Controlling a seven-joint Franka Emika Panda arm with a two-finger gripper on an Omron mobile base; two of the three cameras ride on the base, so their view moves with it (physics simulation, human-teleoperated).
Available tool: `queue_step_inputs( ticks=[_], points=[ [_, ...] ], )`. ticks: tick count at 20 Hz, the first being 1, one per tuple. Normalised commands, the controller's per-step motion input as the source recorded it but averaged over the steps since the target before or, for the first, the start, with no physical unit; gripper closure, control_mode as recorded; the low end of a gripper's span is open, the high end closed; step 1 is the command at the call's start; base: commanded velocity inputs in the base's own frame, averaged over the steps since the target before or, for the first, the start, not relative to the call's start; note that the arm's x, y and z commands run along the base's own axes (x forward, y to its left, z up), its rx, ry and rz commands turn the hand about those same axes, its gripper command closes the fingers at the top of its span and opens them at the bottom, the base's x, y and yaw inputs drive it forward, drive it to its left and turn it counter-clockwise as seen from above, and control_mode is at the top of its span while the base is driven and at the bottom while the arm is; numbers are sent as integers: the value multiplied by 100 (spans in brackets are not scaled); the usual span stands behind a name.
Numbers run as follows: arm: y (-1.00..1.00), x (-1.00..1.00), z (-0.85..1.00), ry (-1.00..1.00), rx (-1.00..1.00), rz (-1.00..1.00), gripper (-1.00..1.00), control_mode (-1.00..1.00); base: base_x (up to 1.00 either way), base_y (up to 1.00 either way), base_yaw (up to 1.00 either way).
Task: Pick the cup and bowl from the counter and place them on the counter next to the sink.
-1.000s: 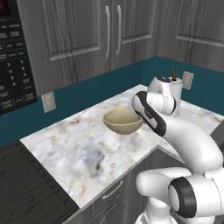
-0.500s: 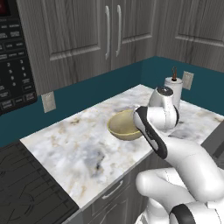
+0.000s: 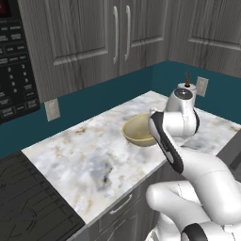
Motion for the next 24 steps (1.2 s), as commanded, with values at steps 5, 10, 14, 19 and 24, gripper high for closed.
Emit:
queue_step_inputs(
  ticks=[5, 10, 14, 19, 24],
  points=[
    [-42, -6, 21, 4, 3, -16, 100, -100, 0, 0, 0],
    [-44, -29, 4, 2, 4, -16, 100, -100, 0, 0, 0],
    [-41, -35, 0, 0, 3, -13, 100, -100, 0, 0, 0],
    [-38, -31, 0, -1, 2, -12, 100, -100, 0, 0, 0],
    [-29, -13, 0, -10, 0, -8, 100, -100, 0, 0, 0]
  ],
)
